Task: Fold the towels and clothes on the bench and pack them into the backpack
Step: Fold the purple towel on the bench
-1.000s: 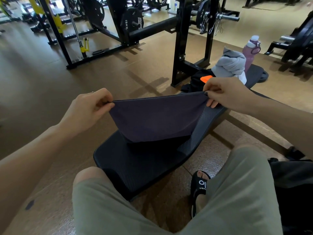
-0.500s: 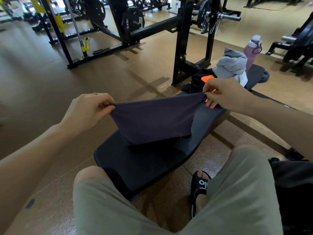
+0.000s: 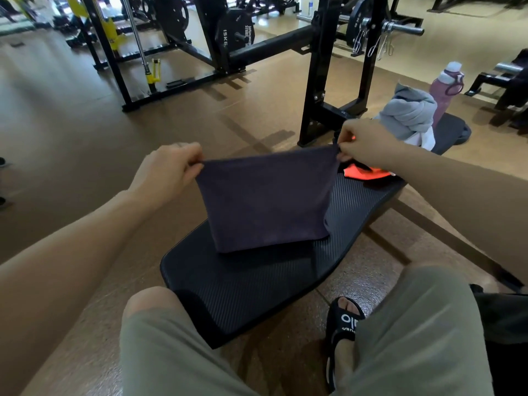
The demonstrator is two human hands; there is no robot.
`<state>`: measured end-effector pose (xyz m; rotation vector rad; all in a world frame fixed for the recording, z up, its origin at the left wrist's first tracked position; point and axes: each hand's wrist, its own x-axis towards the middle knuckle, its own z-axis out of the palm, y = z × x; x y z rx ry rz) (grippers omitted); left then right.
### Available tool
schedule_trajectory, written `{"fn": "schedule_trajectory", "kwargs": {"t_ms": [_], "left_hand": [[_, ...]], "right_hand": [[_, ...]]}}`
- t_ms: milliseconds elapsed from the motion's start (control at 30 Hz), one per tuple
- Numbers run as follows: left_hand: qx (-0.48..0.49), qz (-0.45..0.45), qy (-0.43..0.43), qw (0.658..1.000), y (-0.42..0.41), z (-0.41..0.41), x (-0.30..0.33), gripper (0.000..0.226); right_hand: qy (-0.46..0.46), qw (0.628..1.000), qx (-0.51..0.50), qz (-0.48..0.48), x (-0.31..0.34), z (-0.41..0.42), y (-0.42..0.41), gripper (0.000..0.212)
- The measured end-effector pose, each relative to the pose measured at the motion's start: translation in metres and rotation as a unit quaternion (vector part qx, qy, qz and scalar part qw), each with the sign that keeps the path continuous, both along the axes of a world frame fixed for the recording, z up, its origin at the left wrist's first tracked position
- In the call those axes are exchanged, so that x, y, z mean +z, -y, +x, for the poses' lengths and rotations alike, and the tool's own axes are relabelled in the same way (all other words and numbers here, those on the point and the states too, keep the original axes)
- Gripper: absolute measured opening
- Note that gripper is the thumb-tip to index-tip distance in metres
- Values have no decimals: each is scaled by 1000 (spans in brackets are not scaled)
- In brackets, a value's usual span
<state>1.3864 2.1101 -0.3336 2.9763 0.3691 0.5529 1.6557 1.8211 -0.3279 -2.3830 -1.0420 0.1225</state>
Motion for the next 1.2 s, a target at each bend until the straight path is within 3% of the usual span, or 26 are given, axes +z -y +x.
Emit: {"fn": "schedule_trajectory", "kwargs": {"t_ms": [133,233,433,633,767,867,967,1200], "left_hand": [[55,46,63,995,-25,19,26,8],[21,77,75,994,-23,4,20,8],[-95,51,-72,992,24,-37,-76,21],[-178,-4,-279,944,82,-49,-156,19],[-178,-38,-309,933,99,-53,-165,12],[-156,-59,-277,946,95,-52,-156,18],[-84,-96,-177,976,70,-35,-126,26],[107,-95,32,989,-13,0,-43,16]], "right_hand": [[101,985,-59,126,8,9,-41,9],[122,976,-58,174,-7,4,-39,11],[88,995,18,49,-115,-14,16,9],[39,993,58,-96,-189,-35,66,27],[37,991,56,-112,-194,-40,78,23],[26,993,39,-110,-178,-34,74,13],[18,998,-1,-66,-144,-16,48,5],[46,995,-35,76,-37,21,-84,15]]}}
